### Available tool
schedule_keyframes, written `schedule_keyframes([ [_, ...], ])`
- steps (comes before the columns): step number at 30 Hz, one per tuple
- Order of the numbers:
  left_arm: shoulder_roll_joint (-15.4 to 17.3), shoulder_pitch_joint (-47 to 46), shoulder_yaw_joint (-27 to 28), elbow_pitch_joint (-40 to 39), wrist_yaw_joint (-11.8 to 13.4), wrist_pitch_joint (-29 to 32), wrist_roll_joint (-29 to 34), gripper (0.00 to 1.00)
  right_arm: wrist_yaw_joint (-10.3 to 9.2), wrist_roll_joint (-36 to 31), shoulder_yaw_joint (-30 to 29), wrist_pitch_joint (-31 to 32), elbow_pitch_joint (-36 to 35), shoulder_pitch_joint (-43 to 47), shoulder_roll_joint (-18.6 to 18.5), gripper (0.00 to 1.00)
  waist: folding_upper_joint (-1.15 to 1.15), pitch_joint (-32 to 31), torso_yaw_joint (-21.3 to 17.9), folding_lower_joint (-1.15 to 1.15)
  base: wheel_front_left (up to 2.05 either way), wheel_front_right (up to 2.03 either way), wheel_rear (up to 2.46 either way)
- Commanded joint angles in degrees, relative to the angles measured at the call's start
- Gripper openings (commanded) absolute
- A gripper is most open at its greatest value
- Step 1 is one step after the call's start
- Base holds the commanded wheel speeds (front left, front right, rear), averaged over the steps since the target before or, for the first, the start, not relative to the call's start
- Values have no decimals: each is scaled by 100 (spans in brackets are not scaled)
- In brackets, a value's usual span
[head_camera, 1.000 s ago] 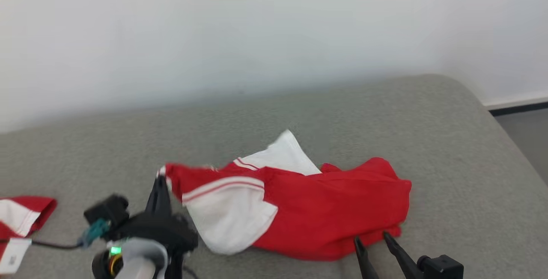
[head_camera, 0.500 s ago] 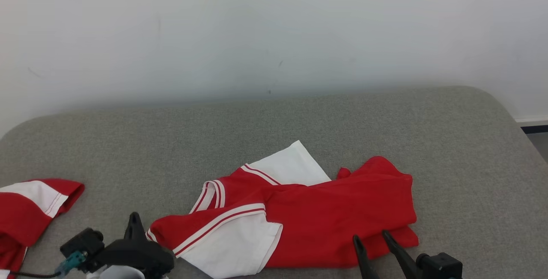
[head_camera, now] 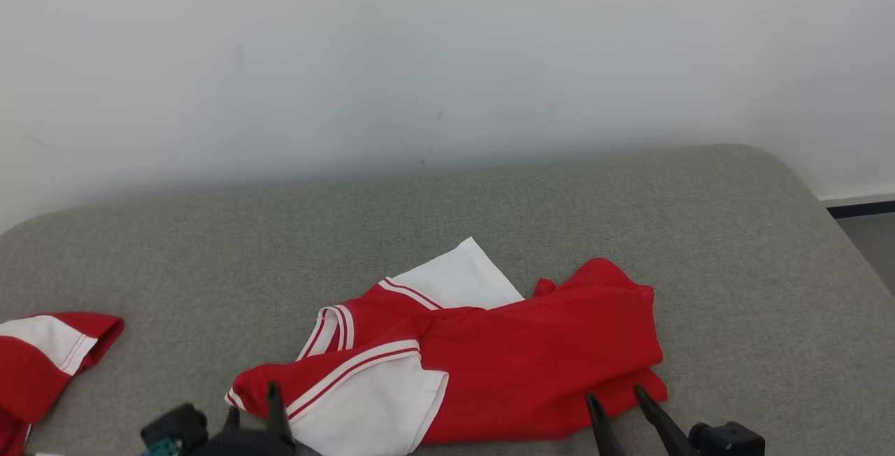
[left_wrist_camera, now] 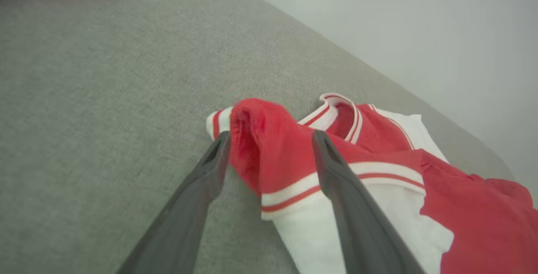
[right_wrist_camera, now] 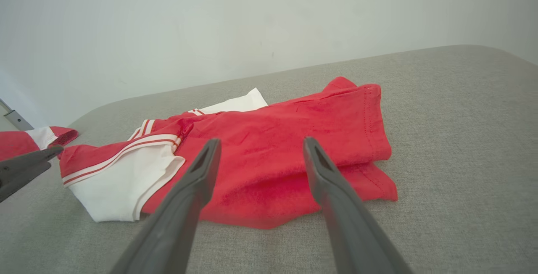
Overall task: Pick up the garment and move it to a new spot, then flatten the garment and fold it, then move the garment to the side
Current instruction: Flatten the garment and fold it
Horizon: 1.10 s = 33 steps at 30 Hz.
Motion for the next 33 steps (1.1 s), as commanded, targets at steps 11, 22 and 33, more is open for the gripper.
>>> schedule_keyframes([
  [11,-71,912,-85,-739,-274,645,-522,100,-13,-8,-10,-35,-21,22,-1,100,0,47,74,0,0,0,0],
  [22,195,239,-83,-91,-149,686,-282,0,-13,-53,68,-15,29,-73,-2,100,0,158,-200,0,0,0,0],
  [33,325,-728,-167,-71,-338,519,-43,0,-13,-101,-4,78,-108,59,-1,100,0,133,-194,0,0,0,0],
])
